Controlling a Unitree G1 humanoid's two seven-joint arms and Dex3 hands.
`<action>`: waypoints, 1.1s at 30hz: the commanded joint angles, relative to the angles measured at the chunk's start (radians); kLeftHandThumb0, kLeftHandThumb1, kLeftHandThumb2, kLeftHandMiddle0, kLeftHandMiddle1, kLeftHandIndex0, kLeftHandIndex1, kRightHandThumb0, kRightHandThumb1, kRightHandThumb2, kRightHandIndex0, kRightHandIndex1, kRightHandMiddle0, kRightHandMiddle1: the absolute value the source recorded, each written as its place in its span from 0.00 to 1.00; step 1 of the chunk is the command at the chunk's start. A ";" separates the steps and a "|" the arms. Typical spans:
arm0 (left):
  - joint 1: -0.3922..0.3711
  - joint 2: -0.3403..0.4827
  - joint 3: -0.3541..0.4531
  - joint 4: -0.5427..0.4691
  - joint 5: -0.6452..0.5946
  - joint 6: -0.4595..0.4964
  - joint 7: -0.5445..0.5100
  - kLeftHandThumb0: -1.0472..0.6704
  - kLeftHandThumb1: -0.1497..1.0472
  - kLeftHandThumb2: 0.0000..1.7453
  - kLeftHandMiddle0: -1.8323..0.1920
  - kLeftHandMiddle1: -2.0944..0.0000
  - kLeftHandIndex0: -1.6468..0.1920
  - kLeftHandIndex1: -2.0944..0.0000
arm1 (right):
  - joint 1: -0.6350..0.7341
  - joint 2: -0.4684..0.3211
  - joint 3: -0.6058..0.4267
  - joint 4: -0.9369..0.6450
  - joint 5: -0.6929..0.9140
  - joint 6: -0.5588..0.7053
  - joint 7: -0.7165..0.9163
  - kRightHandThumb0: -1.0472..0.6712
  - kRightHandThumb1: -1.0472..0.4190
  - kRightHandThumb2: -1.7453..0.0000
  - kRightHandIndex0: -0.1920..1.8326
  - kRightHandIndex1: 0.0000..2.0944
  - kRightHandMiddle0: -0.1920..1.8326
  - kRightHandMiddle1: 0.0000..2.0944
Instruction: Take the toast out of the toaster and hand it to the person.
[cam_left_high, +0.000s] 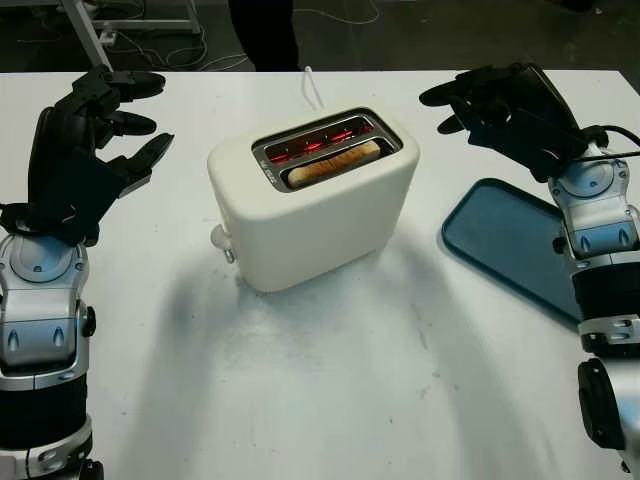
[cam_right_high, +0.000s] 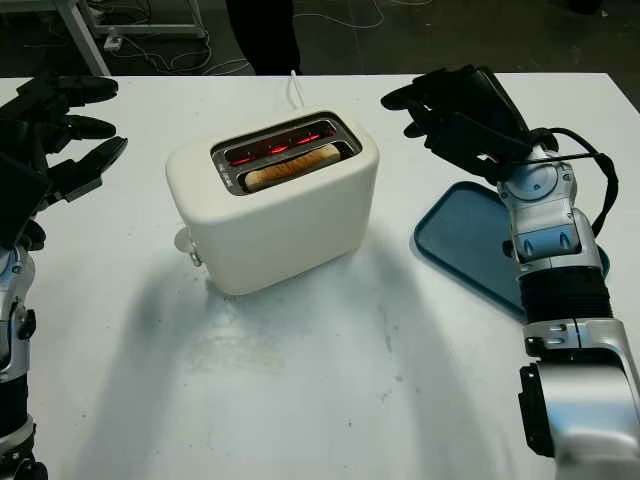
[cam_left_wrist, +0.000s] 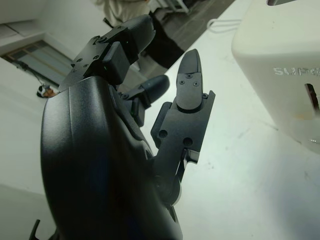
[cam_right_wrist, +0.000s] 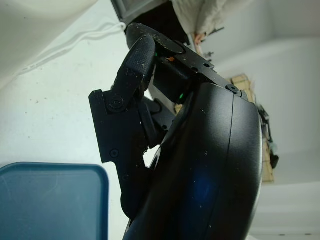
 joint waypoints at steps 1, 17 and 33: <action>0.004 0.004 0.005 -0.009 0.000 0.009 0.006 0.53 0.80 0.23 0.78 0.44 0.69 0.66 | 0.003 0.010 -0.010 -0.001 0.014 -0.018 -0.011 0.29 0.09 0.54 0.59 0.21 0.60 0.01; 0.008 0.003 0.007 -0.011 0.002 0.005 0.009 0.52 0.80 0.23 0.77 0.44 0.70 0.64 | -0.012 -0.010 0.002 -0.005 -0.002 -0.058 -0.007 0.36 0.09 0.72 0.55 0.19 0.57 0.00; 0.011 0.004 0.002 -0.024 0.011 0.021 0.015 0.51 0.81 0.21 0.77 0.45 0.71 0.63 | -0.225 -0.001 0.018 -0.012 0.032 -0.217 0.063 0.33 0.38 1.00 0.53 0.16 0.55 0.03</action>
